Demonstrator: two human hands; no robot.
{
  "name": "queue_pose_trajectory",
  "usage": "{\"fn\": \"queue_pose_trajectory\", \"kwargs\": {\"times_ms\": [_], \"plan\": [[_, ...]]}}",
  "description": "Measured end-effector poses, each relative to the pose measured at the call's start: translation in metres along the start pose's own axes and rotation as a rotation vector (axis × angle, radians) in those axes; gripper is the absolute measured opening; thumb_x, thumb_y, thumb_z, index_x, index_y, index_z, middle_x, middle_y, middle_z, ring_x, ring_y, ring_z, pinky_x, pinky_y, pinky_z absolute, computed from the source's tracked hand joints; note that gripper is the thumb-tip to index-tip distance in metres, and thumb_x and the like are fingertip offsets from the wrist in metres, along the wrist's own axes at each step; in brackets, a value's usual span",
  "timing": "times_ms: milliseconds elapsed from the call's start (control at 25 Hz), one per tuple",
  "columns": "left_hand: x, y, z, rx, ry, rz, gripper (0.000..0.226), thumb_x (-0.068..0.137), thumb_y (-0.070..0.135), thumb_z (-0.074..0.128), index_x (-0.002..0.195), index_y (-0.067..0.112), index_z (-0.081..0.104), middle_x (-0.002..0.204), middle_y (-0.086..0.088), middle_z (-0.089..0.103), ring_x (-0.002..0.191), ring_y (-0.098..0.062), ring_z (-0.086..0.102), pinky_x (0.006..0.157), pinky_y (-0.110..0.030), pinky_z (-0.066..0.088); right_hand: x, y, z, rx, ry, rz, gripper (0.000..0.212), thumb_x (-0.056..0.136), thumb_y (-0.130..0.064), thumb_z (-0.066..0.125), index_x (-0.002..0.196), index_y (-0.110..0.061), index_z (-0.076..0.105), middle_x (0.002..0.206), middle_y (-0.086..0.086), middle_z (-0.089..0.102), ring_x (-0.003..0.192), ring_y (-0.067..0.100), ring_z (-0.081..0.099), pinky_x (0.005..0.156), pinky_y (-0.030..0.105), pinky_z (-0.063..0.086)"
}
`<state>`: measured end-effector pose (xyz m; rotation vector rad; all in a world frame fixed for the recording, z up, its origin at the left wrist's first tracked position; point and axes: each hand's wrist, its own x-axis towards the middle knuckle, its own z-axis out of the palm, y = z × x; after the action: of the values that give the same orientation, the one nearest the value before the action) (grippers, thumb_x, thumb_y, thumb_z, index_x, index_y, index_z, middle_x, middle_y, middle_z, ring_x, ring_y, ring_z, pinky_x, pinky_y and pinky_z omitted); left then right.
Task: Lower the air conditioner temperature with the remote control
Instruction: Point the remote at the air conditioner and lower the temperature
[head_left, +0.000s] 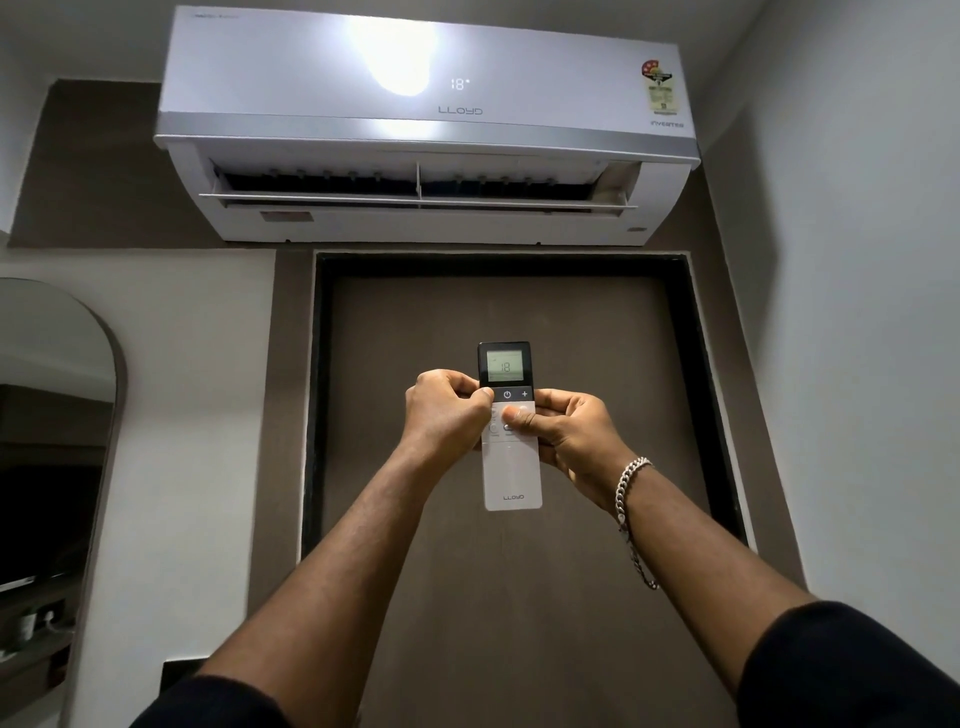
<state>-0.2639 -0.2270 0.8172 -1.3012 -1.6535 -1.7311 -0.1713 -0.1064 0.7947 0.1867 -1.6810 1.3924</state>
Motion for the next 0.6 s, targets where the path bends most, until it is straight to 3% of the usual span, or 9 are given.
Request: {"fn": "queue_pose_trajectory", "kwargs": {"times_ms": [160, 600], "plan": [[-0.0001, -0.0013, 0.0008, -0.016, 0.006, 0.008, 0.011, 0.087, 0.024, 0.062, 0.085, 0.013, 0.06, 0.091, -0.008, 0.067, 0.089, -0.025, 0.07, 0.061, -0.03, 0.059, 0.0019, -0.0001, -0.0005, 0.007, -0.004, -0.007, 0.028, 0.078, -0.009, 0.073, 0.105, -0.009, 0.065, 0.096, 0.008, 0.075, 0.079, 0.017, 0.075, 0.063, 0.028, 0.06], [-0.0011, 0.0015, -0.0033, -0.007, 0.032, 0.001, 0.011, 0.086, 0.024, 0.062, 0.08, 0.015, 0.06, 0.097, -0.013, 0.07, 0.091, -0.027, 0.07, 0.067, -0.037, 0.062, 0.0025, -0.0021, 0.003, 0.004, -0.009, 0.001, 0.041, 0.079, -0.009, 0.073, 0.118, -0.003, 0.062, 0.105, 0.013, 0.074, 0.088, 0.023, 0.074, 0.071, 0.033, 0.062]]}}
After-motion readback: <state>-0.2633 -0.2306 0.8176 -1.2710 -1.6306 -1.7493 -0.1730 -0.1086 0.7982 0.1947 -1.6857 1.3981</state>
